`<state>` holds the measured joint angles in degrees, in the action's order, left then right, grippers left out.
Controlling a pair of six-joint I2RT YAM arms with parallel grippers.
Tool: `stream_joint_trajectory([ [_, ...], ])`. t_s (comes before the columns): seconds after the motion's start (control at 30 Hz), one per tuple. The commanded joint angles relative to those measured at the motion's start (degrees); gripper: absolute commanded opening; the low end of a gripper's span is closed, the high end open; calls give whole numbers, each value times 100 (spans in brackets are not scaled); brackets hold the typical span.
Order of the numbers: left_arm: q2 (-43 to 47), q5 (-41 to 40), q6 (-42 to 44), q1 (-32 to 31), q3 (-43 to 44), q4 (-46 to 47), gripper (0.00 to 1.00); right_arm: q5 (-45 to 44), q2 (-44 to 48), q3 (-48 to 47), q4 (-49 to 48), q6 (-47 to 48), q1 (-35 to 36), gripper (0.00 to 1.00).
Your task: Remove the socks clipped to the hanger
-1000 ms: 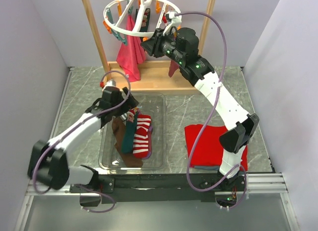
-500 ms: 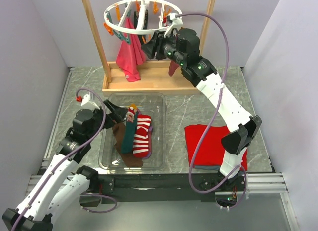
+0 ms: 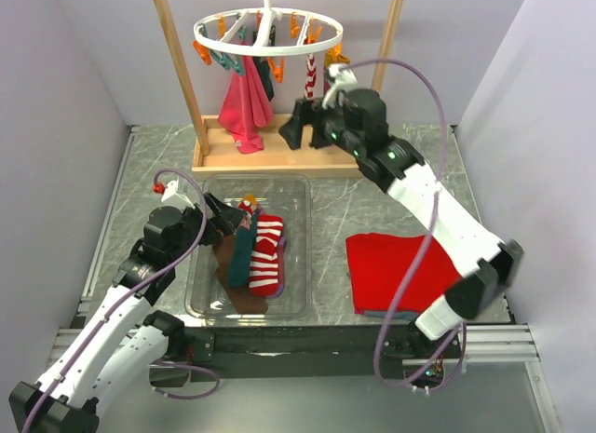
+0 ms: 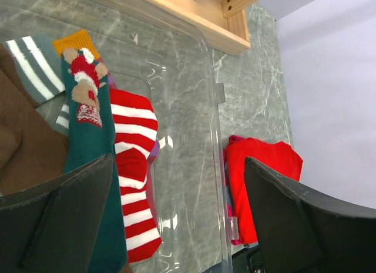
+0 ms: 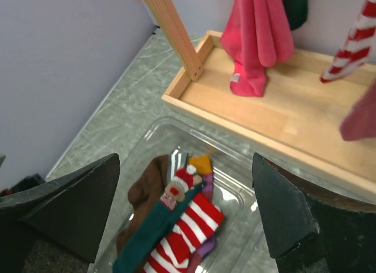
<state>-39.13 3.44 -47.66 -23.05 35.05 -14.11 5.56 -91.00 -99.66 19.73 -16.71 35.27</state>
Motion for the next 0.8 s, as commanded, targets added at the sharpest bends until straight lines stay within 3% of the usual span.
stream_joint_trajectory([
  [0.0,-24,156,134,2,107,339,97,-485,961,972,-820,142,-125,100],
  [0.13,-24,236,248,2,125,426,97,-460,1172,1886,-1619,28,-590,100],
  [0.23,-7,280,318,2,143,497,97,-381,971,2020,-1953,-78,-1056,100],
  [0.4,-33,394,433,2,143,576,97,-372,154,1915,-2701,492,-1434,100],
  [0.57,-7,508,459,2,46,690,97,-153,-321,2178,-4194,1055,-1733,100],
  [0.77,178,938,38,2,-200,1146,96,358,-979,1802,-4996,1134,-2050,92],
])
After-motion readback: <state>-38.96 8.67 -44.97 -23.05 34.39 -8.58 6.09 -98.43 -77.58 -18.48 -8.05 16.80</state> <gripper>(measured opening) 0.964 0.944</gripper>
